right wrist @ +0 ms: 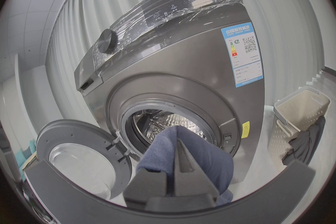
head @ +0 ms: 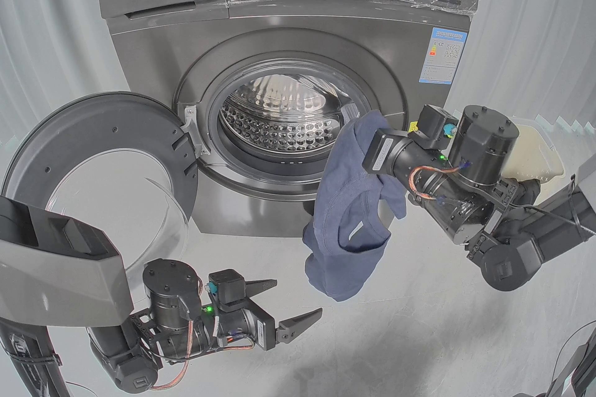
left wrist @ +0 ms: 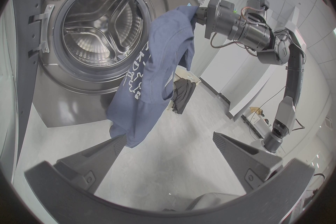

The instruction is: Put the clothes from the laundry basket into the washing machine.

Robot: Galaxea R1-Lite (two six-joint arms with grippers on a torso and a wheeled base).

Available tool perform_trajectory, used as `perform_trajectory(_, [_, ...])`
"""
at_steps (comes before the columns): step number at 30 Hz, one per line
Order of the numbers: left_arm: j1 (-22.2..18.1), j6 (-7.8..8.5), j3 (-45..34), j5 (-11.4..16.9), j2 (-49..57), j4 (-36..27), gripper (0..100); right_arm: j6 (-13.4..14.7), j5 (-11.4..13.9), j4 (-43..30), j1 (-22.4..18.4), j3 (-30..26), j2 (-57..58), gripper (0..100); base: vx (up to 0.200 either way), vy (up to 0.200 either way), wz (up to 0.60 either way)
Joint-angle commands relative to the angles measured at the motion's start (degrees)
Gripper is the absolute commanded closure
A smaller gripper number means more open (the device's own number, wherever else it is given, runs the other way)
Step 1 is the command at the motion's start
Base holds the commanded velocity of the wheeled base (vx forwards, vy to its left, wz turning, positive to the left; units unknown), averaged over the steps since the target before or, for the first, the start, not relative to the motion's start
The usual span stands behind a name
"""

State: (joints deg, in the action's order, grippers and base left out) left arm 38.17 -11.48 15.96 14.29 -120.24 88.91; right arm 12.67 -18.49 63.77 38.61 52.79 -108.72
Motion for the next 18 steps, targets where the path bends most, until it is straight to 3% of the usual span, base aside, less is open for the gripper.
perform_trajectory(1, [0.68,-0.03,2.94,-1.37,-3.43,0.04,0,1.66,-1.72,-1.28,0.59,3.55,-0.97,100,0.0,0.0,0.0])
perform_trajectory(11, [1.91,-1.7,13.57,-2.69,-10.55,0.04,0,2.28,-2.16,-0.49,1.38,4.34,-1.67,100,0.0,0.0,0.0])
perform_trajectory(16, [3.05,-6.36,21.57,-6.38,-14.41,-0.05,0,3.42,-2.25,-0.14,2.0,3.99,-1.76,100,0.0,0.0,0.0])
perform_trajectory(18, [3.4,-6.89,23.86,-7.78,-16.08,-0.14,0,3.33,-2.6,0.74,2.0,3.82,-1.85,100,0.0,0.0,0.0])
